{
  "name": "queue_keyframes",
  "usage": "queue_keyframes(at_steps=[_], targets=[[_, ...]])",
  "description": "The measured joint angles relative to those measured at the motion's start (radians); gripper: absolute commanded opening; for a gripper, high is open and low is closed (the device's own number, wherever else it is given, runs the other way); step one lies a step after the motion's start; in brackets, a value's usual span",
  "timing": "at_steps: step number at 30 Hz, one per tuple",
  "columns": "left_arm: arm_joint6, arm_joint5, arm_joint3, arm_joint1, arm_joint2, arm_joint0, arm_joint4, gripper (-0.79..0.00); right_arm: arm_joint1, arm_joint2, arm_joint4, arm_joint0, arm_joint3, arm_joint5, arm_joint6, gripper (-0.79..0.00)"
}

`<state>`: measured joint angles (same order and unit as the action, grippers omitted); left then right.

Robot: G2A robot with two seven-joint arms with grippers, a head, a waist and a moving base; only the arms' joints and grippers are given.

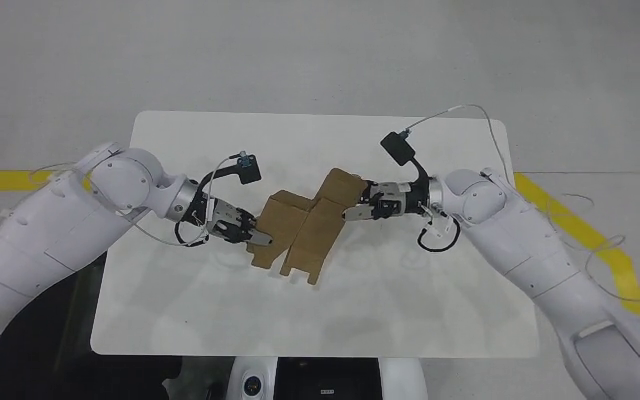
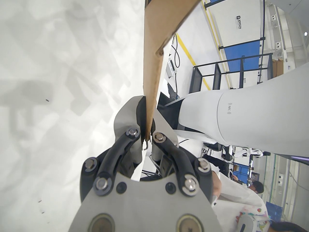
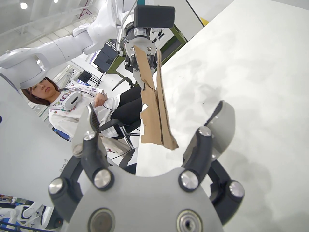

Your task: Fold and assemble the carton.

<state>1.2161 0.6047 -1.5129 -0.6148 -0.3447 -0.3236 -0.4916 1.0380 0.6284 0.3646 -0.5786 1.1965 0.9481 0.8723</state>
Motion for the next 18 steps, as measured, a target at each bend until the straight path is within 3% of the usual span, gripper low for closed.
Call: queue_keyframes(at_steps=[9,13,16,17,18], targets=[[0.013,-0.013,-0.005,0.006,0.068,0.052,-0.075,-0.785,-0.02,-0.15,0.03,0.076,-0.021,0.063,-0.063,-0.606],[0.013,-0.013,-0.008,0.008,0.096,0.07,-0.093,-0.785,-0.026,-0.205,0.062,0.108,-0.02,0.064,-0.065,-0.785],[0.011,-0.011,-0.007,0.009,0.112,0.081,-0.102,-0.785,-0.031,-0.229,0.079,0.122,-0.019,0.064,-0.064,-0.785],[0.01,-0.009,-0.006,0.009,0.118,0.086,-0.105,-0.751,-0.032,-0.237,0.087,0.127,-0.018,0.064,-0.064,-0.785],[0.008,-0.008,-0.005,0.01,0.123,0.089,-0.106,-0.566,-0.034,-0.243,0.095,0.13,-0.018,0.064,-0.064,-0.785]])
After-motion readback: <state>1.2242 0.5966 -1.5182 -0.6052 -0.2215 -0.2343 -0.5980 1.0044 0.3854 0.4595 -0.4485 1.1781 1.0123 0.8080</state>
